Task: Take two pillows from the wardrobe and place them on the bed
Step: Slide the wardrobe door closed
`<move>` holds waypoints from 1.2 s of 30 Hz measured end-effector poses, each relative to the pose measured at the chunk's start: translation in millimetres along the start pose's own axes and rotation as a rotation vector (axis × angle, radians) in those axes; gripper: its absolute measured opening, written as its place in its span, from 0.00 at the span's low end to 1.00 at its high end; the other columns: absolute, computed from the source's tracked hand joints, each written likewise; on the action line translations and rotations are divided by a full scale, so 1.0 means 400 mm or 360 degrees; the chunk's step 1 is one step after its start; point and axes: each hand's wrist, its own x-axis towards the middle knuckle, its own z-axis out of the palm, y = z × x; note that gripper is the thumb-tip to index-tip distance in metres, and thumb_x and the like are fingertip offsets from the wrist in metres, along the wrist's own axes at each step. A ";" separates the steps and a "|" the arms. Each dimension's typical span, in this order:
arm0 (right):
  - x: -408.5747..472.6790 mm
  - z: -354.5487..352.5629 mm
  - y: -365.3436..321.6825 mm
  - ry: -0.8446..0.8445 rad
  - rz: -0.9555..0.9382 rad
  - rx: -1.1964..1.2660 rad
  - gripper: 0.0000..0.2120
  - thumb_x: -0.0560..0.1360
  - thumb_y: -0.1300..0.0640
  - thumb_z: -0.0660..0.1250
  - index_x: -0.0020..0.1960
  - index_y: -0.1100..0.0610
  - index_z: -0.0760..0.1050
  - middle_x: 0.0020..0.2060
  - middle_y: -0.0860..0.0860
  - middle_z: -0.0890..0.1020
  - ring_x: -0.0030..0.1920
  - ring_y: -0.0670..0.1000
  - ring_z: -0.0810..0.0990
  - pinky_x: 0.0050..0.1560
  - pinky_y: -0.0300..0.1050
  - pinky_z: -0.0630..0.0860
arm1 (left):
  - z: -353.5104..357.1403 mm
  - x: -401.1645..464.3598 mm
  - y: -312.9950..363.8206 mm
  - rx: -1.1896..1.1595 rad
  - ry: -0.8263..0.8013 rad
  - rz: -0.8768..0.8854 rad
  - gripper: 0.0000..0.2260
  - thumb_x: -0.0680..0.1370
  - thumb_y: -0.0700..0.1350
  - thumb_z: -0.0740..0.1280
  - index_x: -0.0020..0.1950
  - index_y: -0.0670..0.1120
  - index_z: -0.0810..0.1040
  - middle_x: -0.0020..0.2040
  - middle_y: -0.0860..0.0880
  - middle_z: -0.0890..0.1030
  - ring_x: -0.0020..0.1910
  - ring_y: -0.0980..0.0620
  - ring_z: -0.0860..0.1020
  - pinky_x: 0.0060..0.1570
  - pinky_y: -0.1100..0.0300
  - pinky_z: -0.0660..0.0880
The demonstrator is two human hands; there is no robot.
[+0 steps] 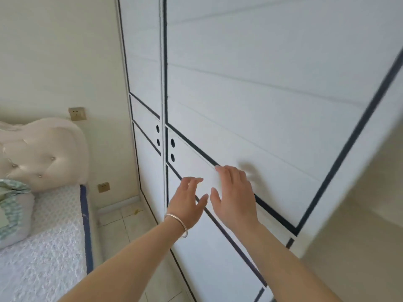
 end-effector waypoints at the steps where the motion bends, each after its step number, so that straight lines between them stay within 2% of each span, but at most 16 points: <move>1: -0.013 -0.024 0.014 0.0038 -0.0004 -0.0042 0.23 0.65 0.57 0.70 0.60 0.58 0.71 0.52 0.54 0.80 0.51 0.57 0.79 0.44 0.48 0.77 | 0.012 0.002 0.028 -0.0044 -0.0005 0.0080 0.19 0.78 0.51 0.62 0.68 0.50 0.67 0.66 0.52 0.68 0.58 0.53 0.75 0.51 0.59 0.74; 6: -0.067 -0.129 0.055 0.0207 -0.0068 -0.0151 0.20 0.67 0.56 0.59 0.59 0.56 0.72 0.52 0.52 0.79 0.54 0.52 0.74 0.48 0.45 0.73 | 0.055 -0.022 0.147 -0.0291 0.0009 0.0165 0.19 0.77 0.48 0.62 0.69 0.50 0.67 0.67 0.51 0.67 0.59 0.54 0.74 0.49 0.59 0.73; 10: -0.087 -0.198 0.080 0.0371 -0.0186 -0.0273 0.19 0.67 0.58 0.60 0.57 0.55 0.74 0.52 0.52 0.80 0.56 0.52 0.73 0.53 0.43 0.65 | 0.064 -0.042 0.212 -0.0238 -0.0019 0.0427 0.27 0.73 0.57 0.54 0.69 0.46 0.69 0.68 0.47 0.68 0.66 0.50 0.69 0.60 0.59 0.70; 13: -0.103 -0.240 0.109 0.0515 -0.0224 -0.0357 0.17 0.67 0.60 0.62 0.55 0.55 0.76 0.52 0.52 0.81 0.59 0.53 0.71 0.58 0.46 0.65 | 0.067 -0.054 0.260 -0.0227 0.0079 0.0503 0.27 0.74 0.58 0.54 0.69 0.47 0.69 0.68 0.46 0.68 0.66 0.48 0.68 0.59 0.58 0.69; 16: -0.116 -0.281 0.134 0.0774 -0.0305 -0.0418 0.17 0.67 0.64 0.63 0.54 0.54 0.77 0.54 0.51 0.80 0.62 0.52 0.69 0.61 0.48 0.65 | 0.067 -0.072 0.321 -0.0198 0.0157 0.0608 0.23 0.76 0.55 0.56 0.71 0.53 0.66 0.71 0.47 0.67 0.66 0.46 0.66 0.59 0.57 0.68; 19: -0.118 -0.318 0.150 0.1024 -0.0388 -0.0335 0.18 0.72 0.63 0.60 0.61 0.52 0.69 0.62 0.52 0.70 0.64 0.53 0.68 0.63 0.49 0.67 | 0.074 -0.076 0.370 -0.0087 0.0260 0.0817 0.22 0.78 0.46 0.58 0.72 0.53 0.63 0.73 0.44 0.66 0.69 0.45 0.63 0.65 0.51 0.66; 21: -0.105 -0.340 0.158 0.1103 -0.0246 -0.0225 0.21 0.73 0.61 0.61 0.65 0.53 0.64 0.65 0.53 0.65 0.66 0.54 0.67 0.63 0.49 0.68 | 0.083 -0.070 0.393 0.0005 0.0261 0.0905 0.22 0.79 0.43 0.59 0.73 0.50 0.63 0.75 0.42 0.64 0.72 0.43 0.61 0.69 0.45 0.64; 23: -0.087 -0.354 0.163 0.1081 -0.0001 -0.0076 0.24 0.74 0.57 0.60 0.68 0.55 0.60 0.66 0.54 0.61 0.66 0.54 0.66 0.63 0.50 0.69 | 0.084 -0.065 0.413 0.0083 0.0188 0.0921 0.21 0.81 0.48 0.53 0.74 0.49 0.63 0.76 0.43 0.60 0.75 0.42 0.59 0.69 0.42 0.62; 25: -0.070 -0.369 0.161 0.0947 0.0237 0.0181 0.28 0.74 0.54 0.61 0.71 0.54 0.55 0.68 0.54 0.59 0.67 0.54 0.65 0.64 0.51 0.71 | 0.083 -0.065 0.432 0.0153 0.0116 0.0920 0.22 0.81 0.51 0.48 0.75 0.49 0.59 0.77 0.45 0.58 0.76 0.43 0.57 0.68 0.40 0.62; 27: -0.054 -0.387 0.160 0.0791 0.0416 0.0403 0.34 0.74 0.54 0.65 0.74 0.52 0.51 0.71 0.54 0.58 0.68 0.54 0.66 0.63 0.50 0.72 | 0.082 -0.070 0.445 0.0218 0.0100 0.0901 0.23 0.81 0.51 0.49 0.76 0.50 0.54 0.77 0.46 0.58 0.76 0.45 0.56 0.69 0.39 0.61; 29: -0.042 -0.409 0.162 0.0684 0.0534 0.0585 0.38 0.73 0.55 0.67 0.75 0.51 0.48 0.73 0.53 0.58 0.69 0.52 0.65 0.62 0.45 0.70 | 0.082 -0.071 0.447 0.0291 0.0108 0.0893 0.24 0.80 0.51 0.49 0.76 0.51 0.51 0.78 0.47 0.56 0.76 0.48 0.54 0.73 0.40 0.56; 32: -0.034 -0.433 0.170 0.0505 0.0745 0.0855 0.36 0.75 0.53 0.65 0.75 0.49 0.47 0.74 0.47 0.62 0.69 0.49 0.67 0.59 0.36 0.64 | 0.076 -0.071 0.449 0.0429 0.0140 0.0921 0.24 0.81 0.55 0.48 0.77 0.53 0.50 0.78 0.48 0.53 0.76 0.50 0.50 0.72 0.45 0.50; 36: -0.049 -0.447 0.181 0.0374 0.0874 0.0809 0.31 0.76 0.50 0.63 0.74 0.55 0.53 0.69 0.53 0.69 0.67 0.54 0.70 0.59 0.40 0.67 | 0.073 -0.077 0.458 0.0506 0.0132 0.0966 0.27 0.80 0.62 0.44 0.76 0.53 0.52 0.78 0.46 0.56 0.76 0.49 0.52 0.72 0.43 0.52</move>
